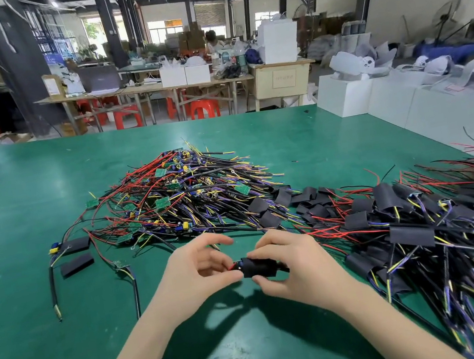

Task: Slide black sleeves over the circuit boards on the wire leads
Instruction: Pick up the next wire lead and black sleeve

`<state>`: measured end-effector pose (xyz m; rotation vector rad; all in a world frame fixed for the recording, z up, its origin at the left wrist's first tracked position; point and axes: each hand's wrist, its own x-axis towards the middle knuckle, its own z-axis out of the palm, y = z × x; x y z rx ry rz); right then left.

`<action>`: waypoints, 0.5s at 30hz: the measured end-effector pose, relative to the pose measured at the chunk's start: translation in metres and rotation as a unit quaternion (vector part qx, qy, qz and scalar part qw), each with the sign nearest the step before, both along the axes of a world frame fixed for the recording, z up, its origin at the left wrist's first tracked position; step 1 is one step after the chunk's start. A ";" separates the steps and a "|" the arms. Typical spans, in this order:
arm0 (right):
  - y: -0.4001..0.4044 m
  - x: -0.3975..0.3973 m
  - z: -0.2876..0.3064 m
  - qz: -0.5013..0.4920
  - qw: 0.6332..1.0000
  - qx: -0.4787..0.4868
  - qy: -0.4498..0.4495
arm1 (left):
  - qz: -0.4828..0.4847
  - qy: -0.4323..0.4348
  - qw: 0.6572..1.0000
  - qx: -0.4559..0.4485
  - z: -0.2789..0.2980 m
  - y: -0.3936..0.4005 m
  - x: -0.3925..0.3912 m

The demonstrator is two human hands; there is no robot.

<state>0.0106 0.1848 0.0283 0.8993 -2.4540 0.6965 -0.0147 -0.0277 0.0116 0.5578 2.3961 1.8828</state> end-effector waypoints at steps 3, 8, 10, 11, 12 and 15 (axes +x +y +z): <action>-0.003 0.002 0.001 0.009 1.000 -0.003 0.007 | -0.007 -0.063 0.998 0.022 0.002 -0.001 -0.001; -0.004 0.003 0.003 0.022 0.999 -0.025 0.006 | -0.038 -0.132 0.987 0.082 0.004 -0.010 0.000; -0.005 0.004 0.003 0.021 1.000 -0.016 0.008 | -0.025 -0.138 0.985 0.099 0.002 -0.007 0.000; -0.005 0.004 0.003 0.019 1.000 -0.009 0.013 | -0.019 -0.135 0.986 0.097 0.001 -0.005 0.000; -0.006 0.004 0.002 0.016 1.000 0.000 0.018 | -0.014 -0.129 0.988 0.089 0.000 -0.004 -0.001; -0.006 0.003 0.002 0.006 1.000 0.017 0.022 | -0.008 -0.106 0.992 0.066 -0.003 -0.003 -0.001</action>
